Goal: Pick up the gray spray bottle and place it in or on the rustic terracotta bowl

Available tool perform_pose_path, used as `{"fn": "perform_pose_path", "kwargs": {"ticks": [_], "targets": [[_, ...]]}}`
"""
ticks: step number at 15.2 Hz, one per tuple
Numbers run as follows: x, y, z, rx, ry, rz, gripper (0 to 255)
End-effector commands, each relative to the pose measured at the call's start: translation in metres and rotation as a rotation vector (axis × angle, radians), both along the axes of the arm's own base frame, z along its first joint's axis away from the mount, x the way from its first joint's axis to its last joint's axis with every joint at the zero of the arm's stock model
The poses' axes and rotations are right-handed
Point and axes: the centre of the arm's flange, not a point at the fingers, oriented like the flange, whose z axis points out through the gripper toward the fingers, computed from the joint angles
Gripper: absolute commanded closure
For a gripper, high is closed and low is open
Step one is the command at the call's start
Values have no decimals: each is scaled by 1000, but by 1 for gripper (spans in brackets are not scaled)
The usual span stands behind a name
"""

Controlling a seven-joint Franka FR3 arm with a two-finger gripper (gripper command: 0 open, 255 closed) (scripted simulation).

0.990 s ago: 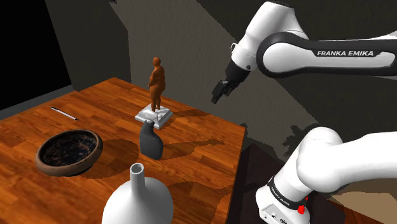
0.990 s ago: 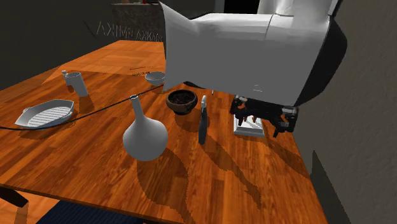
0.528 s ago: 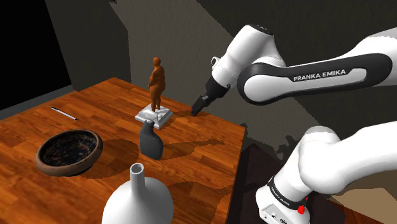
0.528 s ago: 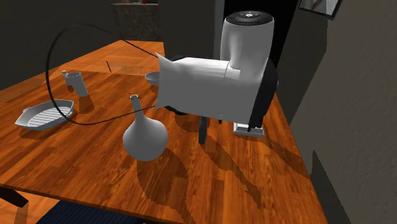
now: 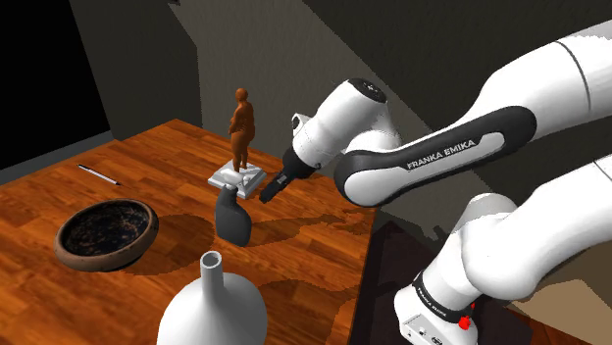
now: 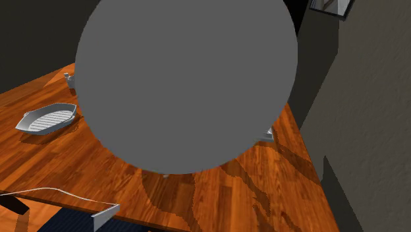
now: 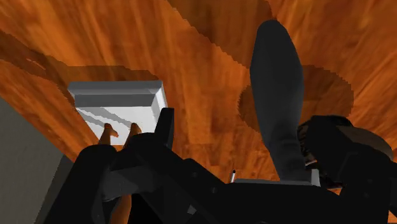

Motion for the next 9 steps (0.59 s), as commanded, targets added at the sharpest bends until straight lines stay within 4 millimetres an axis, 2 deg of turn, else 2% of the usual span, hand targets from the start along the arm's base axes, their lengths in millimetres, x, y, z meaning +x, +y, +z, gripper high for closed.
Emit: {"fn": "perform_pose_path", "kwargs": {"ticks": [1, 5, 9], "targets": [[3, 21, -14, 13, -28, 34, 0], [6, 61, -41, 31, -81, 98, 0], [14, 65, -55, 32, -81, 99, 0]]}}
